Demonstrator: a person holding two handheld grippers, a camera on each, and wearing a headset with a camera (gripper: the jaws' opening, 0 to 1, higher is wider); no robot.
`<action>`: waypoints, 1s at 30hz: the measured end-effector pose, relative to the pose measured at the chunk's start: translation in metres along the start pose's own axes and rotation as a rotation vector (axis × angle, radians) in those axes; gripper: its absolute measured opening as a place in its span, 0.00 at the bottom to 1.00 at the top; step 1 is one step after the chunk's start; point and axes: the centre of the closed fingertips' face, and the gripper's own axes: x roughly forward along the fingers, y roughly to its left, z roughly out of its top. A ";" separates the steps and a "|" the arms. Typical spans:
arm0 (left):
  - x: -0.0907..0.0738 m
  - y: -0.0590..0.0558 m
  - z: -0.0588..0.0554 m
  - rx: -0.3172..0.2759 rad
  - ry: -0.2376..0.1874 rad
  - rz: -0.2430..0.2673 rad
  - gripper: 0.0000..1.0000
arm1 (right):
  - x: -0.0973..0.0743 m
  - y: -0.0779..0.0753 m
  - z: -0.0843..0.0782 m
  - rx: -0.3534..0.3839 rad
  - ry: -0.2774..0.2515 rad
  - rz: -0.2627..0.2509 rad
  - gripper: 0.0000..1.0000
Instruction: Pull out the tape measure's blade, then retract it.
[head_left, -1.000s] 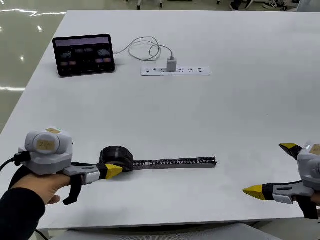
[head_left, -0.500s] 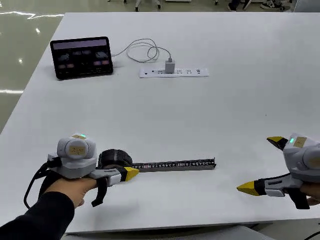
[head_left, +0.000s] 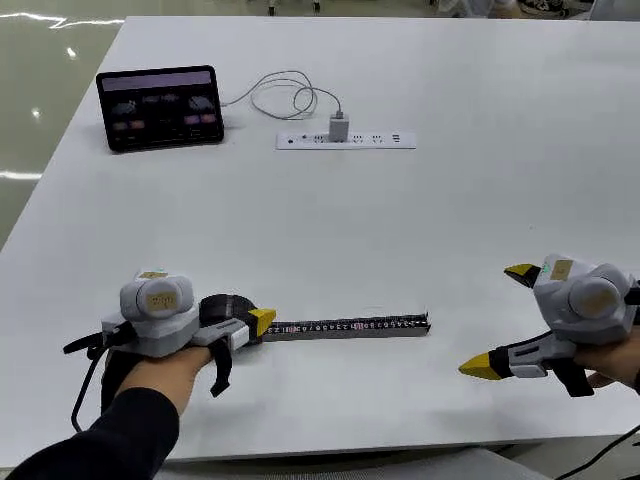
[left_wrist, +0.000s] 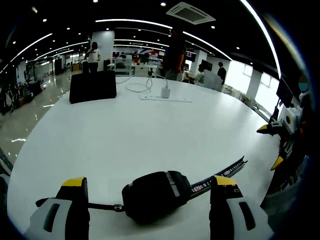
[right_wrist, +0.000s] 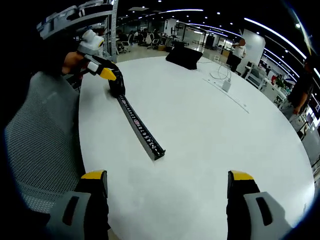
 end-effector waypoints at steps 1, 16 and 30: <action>0.002 0.000 -0.004 0.008 0.007 0.006 0.98 | 0.004 0.000 0.000 -0.016 0.009 0.013 0.95; 0.012 -0.018 -0.008 0.036 -0.004 0.022 1.00 | 0.054 -0.008 0.007 -0.238 0.112 0.168 0.87; 0.018 -0.024 -0.011 0.073 -0.010 -0.013 1.00 | 0.086 0.005 0.009 -0.354 0.198 0.301 0.64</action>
